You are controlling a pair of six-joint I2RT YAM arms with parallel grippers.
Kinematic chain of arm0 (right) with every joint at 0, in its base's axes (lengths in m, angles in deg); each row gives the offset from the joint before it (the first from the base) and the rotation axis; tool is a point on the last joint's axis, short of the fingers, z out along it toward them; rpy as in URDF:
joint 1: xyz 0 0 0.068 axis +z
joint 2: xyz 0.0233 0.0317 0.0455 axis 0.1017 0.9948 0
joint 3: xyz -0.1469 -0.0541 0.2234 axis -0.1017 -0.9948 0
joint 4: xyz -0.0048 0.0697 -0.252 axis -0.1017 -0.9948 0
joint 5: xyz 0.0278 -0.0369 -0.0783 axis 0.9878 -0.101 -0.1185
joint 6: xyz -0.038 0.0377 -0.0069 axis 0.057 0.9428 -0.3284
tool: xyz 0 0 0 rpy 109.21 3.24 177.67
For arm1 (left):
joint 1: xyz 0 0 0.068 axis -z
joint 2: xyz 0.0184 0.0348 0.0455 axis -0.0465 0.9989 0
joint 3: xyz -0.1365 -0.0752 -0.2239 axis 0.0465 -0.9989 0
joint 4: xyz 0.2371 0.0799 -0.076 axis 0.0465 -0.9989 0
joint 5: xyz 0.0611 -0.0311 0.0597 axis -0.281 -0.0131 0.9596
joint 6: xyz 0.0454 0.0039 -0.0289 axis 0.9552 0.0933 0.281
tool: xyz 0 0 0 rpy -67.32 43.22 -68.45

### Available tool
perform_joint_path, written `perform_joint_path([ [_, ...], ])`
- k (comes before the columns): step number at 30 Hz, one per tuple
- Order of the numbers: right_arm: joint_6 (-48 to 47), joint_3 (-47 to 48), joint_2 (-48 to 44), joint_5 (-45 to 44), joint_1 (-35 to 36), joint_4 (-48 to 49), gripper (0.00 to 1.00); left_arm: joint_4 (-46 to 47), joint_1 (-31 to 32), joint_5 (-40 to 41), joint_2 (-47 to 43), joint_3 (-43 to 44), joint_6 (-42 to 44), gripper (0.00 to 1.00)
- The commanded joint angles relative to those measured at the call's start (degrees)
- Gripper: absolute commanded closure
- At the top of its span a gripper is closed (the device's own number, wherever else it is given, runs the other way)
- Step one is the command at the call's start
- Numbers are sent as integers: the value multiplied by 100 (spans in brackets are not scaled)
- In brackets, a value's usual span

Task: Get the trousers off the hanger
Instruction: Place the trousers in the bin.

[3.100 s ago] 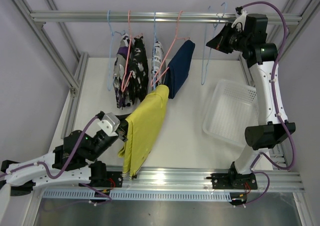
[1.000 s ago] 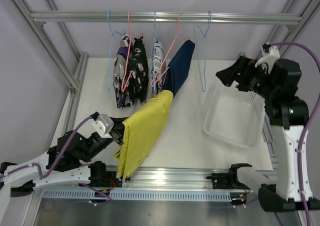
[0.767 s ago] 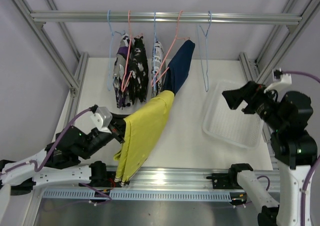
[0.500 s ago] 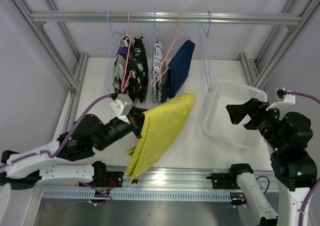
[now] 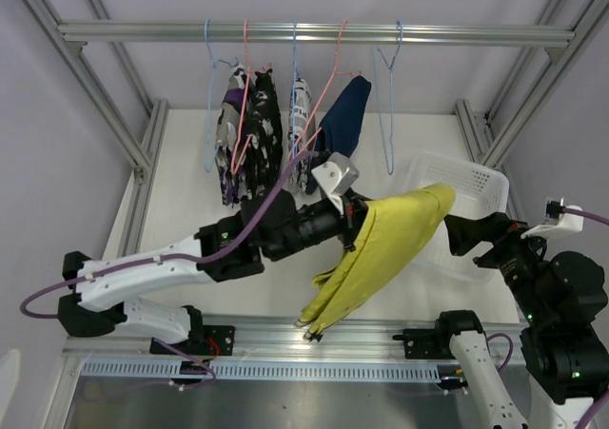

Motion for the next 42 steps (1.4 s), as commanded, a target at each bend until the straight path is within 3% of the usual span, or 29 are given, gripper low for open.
perform_joint_path([
  [1, 4, 11, -194, -338, 16, 123, 0, 1240, 41, -371, 277, 968, -480, 99],
  [13, 364, 679, -712, -1761, 587, -79, 1, 1662, 42, -326, 2166, 3096, -691, 99],
  [19, 417, 714, -985, -2473, 860, -219, 0, 1452, 42, -643, 3564, 4870, -1122, 99],
  [24, 303, 802, -1108, -2728, 1053, -412, 0, 1740, 42, -564, 4013, 4899, -1219, 99],
  [32, 259, 504, -1407, -2535, 1124, -474, 1, 2251, -2, -213, 4233, 3959, -1034, 99],
  [42, 233, 126, -1451, -2561, 1133, -369, 0, 2199, -231, -555, 4646, 4476, -1569, 99],
])
